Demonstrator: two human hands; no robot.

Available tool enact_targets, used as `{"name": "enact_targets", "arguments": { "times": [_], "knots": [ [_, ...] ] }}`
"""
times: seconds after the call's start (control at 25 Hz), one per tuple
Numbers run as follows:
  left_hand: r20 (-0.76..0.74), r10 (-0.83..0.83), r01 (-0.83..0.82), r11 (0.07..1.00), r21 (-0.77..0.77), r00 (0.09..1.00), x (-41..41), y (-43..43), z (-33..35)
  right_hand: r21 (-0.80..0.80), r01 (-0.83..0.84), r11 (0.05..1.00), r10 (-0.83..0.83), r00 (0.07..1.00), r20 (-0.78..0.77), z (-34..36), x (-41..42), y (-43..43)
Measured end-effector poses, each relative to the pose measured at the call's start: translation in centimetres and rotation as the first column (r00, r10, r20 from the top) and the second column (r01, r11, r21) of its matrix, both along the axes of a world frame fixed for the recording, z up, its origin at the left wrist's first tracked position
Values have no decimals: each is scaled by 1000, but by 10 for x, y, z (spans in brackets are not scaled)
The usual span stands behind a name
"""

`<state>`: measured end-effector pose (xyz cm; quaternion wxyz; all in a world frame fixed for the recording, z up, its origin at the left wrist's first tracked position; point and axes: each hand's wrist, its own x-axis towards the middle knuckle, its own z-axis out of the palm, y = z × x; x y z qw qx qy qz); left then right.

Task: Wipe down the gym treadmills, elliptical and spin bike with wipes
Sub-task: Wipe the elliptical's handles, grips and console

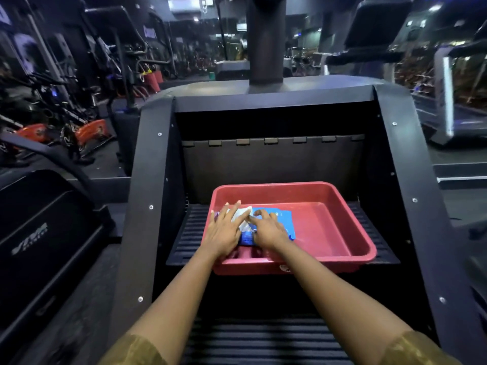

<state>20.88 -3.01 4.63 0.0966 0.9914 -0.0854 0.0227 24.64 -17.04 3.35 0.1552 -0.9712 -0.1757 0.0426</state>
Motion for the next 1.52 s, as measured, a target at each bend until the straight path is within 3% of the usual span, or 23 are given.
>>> {"name": "enact_targets", "arguments": {
  "times": [0.08, 0.12, 0.2, 0.28, 0.36, 0.48, 0.72, 0.88, 0.96, 1.28, 1.52],
  "knots": [
    [-45, 14, -10, 996, 90, 999, 4, -2, -4, 77, -23, 997, 25, 999, -22, -3, 1, -6],
    [-58, 22, -15, 992, 125, 998, 5, -2, -6, 201, -10, 979, 16, 999, -30, -3, 4, -10],
    [-61, 33, -20, 979, 201, 998, 8, -1, -8, 457, 118, 882, -94, 993, -75, 1, 9, -20],
    [-43, 42, -30, 969, 247, 998, 8, -1, -9, 532, 263, 805, -229, 965, -130, 1, 17, -31],
    [-27, 58, -49, 966, 255, 998, 6, -2, -10, 536, 293, 792, -243, 956, -162, 4, 23, -37],
    [-23, 83, -74, 957, 280, 996, 5, 2, -8, 471, 191, 861, -175, 981, -79, 6, 35, -31],
    [-41, 90, -74, 954, 291, 995, 5, 6, -7, 126, 66, 990, -84, 986, 145, 10, 46, -21],
    [-44, 96, -79, 953, 292, 994, 6, 7, -8, -117, 25, 993, 2, 976, 218, 13, 44, -8],
    [-47, 98, -79, 949, 305, 994, 7, 8, -8, -160, 47, 986, -11, 976, 219, 12, 45, -3],
    [-52, 100, -80, 950, 302, 994, 7, 8, -8, -80, 4, 997, 19, 959, 283, 7, 46, -6],
    [-58, 106, -84, 950, 300, 993, 7, 7, -6, 285, 75, 955, -106, 990, 95, 15, 61, -26]
  ]
}}
